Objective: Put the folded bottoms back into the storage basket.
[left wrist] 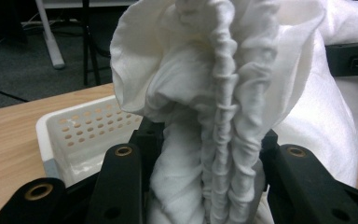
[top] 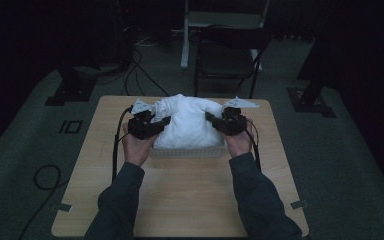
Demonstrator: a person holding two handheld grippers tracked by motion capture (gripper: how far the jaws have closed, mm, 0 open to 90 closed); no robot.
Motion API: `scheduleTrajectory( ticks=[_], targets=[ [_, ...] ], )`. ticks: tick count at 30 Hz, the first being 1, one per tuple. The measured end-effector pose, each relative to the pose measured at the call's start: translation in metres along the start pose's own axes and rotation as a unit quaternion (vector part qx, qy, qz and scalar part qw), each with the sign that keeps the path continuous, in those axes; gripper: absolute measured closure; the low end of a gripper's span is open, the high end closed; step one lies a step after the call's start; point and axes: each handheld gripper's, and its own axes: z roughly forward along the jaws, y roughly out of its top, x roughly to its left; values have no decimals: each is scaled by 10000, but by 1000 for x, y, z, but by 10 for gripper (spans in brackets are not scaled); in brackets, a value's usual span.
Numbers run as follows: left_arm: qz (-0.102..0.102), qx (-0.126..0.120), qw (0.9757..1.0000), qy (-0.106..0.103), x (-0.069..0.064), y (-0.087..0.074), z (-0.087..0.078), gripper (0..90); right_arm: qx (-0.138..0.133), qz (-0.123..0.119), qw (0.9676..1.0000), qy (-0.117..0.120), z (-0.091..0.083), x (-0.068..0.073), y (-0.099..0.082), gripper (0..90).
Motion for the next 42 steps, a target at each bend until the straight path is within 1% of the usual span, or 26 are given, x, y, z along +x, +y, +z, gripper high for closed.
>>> scheduleTrajectory(
  ticks=[6, 7, 10, 16, 23, 27, 32, 42],
  targets=[
    [-1, -28, 10000, 57, 1, 4, 3, 596, -18, 22, 10000, -35, 2, -2, 5, 690],
    [18, -23, 9999, 113, 2, 5, 5, 596, -16, 27, 10000, -34, 3, -3, 5, 690],
    [14, 0, 9999, 147, 3, 6, 9, 596, 19, 87, 9999, -50, 8, -5, 5, 690],
    [-22, 49, 9998, 172, 7, 5, 16, 596, 73, 114, 9999, -82, 15, -8, 5, 691],
    [0, 96, 9997, 236, 10, 5, 22, 596, 151, 136, 9997, -126, 22, -11, 5, 690],
    [7, 104, 9996, 259, 12, 4, 25, 596, 177, 134, 9996, -149, 25, -11, 6, 691],
    [-34, 118, 9995, 302, 16, 3, 28, 596, 205, 117, 9996, -165, 30, -12, 7, 690],
    [-63, 159, 9993, 339, 18, 1, 34, 596, 251, 176, 9994, -186, 37, -14, 5, 691]
  ],
)
